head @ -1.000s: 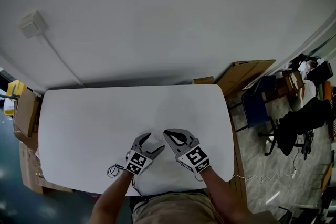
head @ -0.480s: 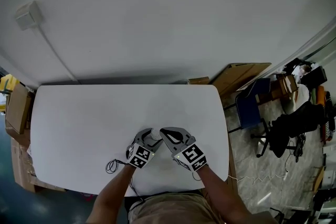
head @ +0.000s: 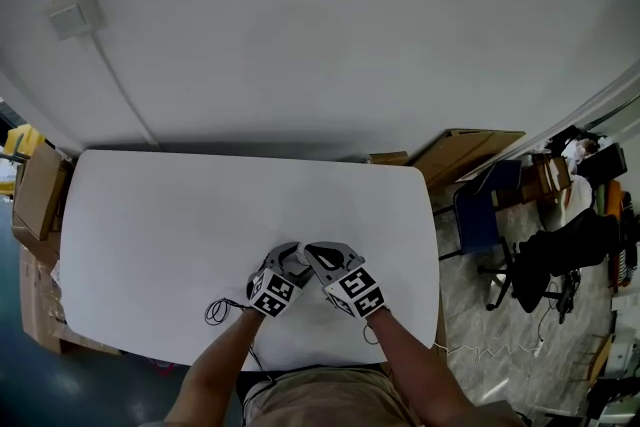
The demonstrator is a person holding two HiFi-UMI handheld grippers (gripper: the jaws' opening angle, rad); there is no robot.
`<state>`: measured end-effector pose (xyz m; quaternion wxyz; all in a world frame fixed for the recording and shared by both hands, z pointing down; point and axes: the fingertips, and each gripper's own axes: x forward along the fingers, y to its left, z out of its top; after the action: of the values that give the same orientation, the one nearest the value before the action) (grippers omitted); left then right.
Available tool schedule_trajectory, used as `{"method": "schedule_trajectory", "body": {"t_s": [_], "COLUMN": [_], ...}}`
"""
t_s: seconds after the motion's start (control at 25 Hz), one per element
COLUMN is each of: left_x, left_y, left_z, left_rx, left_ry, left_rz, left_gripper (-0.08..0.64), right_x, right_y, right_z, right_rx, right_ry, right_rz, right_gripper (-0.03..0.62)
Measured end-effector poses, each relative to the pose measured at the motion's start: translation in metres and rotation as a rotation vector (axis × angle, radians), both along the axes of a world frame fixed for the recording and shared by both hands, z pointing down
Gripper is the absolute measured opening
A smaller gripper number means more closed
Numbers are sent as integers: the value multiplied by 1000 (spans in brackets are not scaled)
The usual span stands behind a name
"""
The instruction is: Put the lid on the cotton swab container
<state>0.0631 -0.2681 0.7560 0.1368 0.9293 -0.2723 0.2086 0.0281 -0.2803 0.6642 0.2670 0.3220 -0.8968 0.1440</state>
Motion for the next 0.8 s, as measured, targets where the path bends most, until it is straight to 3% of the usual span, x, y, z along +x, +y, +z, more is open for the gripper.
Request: {"method": "schedule_trajectory", "body": {"t_s": [0.36, 0.8], "left_x": [-1, -1], "left_y": [-1, -2], "left_z": [0, -1], "left_rx": [0, 1], "left_ry": [1, 7], "left_rz": [6, 7], "left_gripper": [275, 275], "right_x": [4, 4], "right_y": [6, 6], "right_z": [35, 42], "right_rx": [-96, -139], "right_ry": [66, 125], "right_rz": [35, 5], "right_gripper": [17, 15]}}
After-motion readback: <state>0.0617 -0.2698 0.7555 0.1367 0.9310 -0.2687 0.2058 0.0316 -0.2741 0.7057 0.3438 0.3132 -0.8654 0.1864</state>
